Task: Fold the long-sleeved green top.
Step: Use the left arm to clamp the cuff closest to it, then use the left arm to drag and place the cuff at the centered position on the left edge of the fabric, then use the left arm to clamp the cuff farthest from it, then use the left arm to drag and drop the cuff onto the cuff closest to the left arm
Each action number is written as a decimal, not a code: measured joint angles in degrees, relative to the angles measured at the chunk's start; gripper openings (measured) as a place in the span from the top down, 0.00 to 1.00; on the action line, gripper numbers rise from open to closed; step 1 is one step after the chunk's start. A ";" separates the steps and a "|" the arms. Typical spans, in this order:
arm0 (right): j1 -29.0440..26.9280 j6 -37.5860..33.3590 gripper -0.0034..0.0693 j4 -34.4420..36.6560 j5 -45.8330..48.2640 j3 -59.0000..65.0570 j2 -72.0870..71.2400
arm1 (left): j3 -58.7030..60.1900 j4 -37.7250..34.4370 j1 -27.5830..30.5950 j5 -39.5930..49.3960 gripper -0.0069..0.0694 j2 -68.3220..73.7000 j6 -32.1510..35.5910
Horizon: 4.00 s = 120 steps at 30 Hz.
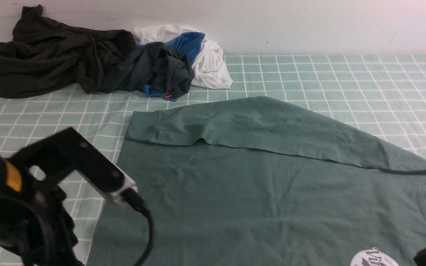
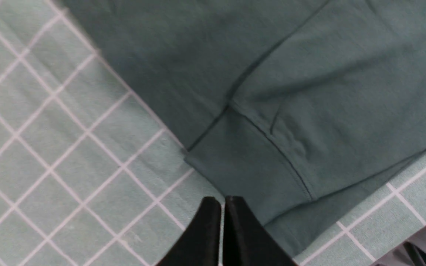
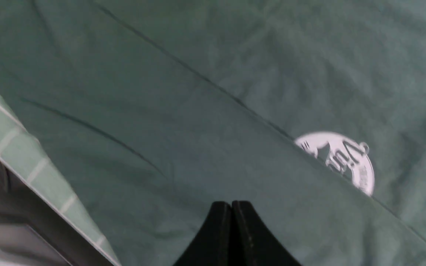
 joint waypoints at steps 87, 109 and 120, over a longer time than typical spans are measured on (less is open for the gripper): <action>7.87 25.90 0.97 -28.40 -21.00 -0.29 4.62 | -59.21 0.82 17.31 -12.42 0.25 63.95 -13.28; 7.87 26.07 0.97 -28.50 -20.79 -0.29 4.62 | -59.76 -4.02 17.83 -11.18 0.90 64.17 -11.75; 7.87 26.07 0.97 -28.75 -21.05 -0.29 4.62 | -59.76 -6.82 10.71 -5.47 0.90 48.83 -9.53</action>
